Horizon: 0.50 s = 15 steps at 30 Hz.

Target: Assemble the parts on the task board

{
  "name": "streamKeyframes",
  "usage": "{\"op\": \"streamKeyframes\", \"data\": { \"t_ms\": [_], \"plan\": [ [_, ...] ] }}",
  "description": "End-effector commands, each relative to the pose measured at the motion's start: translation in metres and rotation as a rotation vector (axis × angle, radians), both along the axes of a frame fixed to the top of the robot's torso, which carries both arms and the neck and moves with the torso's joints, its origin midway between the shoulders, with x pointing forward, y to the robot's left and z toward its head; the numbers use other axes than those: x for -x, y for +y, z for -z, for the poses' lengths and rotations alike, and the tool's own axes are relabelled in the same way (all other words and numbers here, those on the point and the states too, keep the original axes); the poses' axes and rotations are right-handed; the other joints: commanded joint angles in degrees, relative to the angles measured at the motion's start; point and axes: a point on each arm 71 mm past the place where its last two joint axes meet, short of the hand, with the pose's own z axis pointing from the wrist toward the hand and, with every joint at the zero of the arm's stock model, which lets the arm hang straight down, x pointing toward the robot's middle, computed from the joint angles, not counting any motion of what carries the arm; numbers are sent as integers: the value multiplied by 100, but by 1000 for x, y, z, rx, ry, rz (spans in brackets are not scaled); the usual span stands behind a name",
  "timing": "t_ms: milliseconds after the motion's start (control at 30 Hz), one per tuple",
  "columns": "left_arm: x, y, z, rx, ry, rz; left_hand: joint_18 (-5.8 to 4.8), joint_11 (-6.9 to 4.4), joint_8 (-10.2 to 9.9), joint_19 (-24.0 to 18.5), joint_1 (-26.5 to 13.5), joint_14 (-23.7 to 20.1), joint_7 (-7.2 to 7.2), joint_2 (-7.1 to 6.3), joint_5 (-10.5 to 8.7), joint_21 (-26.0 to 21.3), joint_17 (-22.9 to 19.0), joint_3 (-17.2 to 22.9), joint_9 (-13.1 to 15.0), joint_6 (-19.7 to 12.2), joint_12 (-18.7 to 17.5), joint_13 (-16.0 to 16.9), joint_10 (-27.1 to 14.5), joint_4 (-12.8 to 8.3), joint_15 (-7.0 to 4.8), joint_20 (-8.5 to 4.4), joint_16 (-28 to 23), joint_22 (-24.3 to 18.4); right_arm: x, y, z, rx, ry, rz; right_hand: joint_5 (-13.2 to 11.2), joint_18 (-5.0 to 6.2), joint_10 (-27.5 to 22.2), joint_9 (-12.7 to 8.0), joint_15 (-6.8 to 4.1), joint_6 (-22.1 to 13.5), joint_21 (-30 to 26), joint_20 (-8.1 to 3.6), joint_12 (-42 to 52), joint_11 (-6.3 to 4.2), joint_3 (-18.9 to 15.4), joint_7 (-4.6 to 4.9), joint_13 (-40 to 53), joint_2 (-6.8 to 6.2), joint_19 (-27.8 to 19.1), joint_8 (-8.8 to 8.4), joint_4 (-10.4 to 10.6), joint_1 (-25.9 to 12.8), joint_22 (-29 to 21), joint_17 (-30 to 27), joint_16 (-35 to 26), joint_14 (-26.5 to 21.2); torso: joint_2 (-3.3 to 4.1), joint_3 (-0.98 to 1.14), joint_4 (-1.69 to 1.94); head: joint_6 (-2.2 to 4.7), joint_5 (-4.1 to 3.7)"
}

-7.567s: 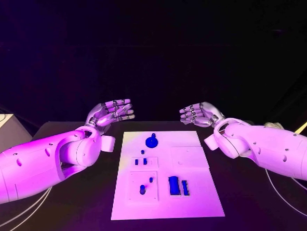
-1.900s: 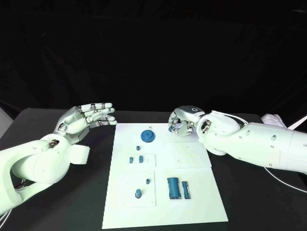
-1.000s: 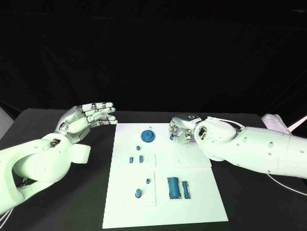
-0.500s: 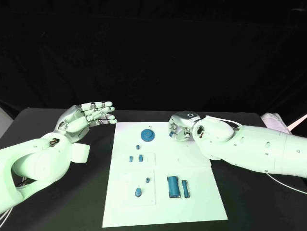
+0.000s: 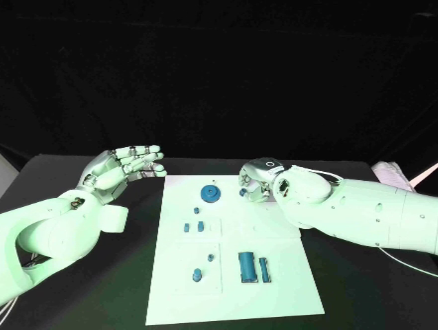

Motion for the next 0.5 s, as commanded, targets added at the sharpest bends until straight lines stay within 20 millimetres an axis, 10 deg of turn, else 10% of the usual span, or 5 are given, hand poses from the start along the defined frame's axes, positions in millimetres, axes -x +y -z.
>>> {"op": "streamKeyframes", "data": {
  "t_ms": [33, 500],
  "plan": [
    [0, -2, -2, 7, -9, 18, 29, 8, 9, -50, -64, -27, 155, -11, 19, 28, 9, 31, -3, -4, -40, -3, -10, -10, -4, 9, 28, 5, 1, 1, 0, 17, -6, -6, 41, 54, -220, -33, 55, -192, -190, 15, 34, 26, -364, -90, -1, -18, -109, -130, 76, 133, -196, -145, -77, 44, 1, -2, -2, -2, 1],
    [0, -1, -1, 8, -8, 21, 27, 11, 5, -66, -71, -43, 156, -22, 19, 38, 13, 30, -4, -13, -47, -3, -20, -19, -1, 11, 37, 13, 16, 17, -14, -136, -71, -78, 318, 82, -657, -36, 71, -294, -484, 34, 663, 41, -1606, -115, 39, 103, -68, -318, 853, 808, -349, -276, -114, 32, 9, 3, 6, -12, 25]
  ]
}}
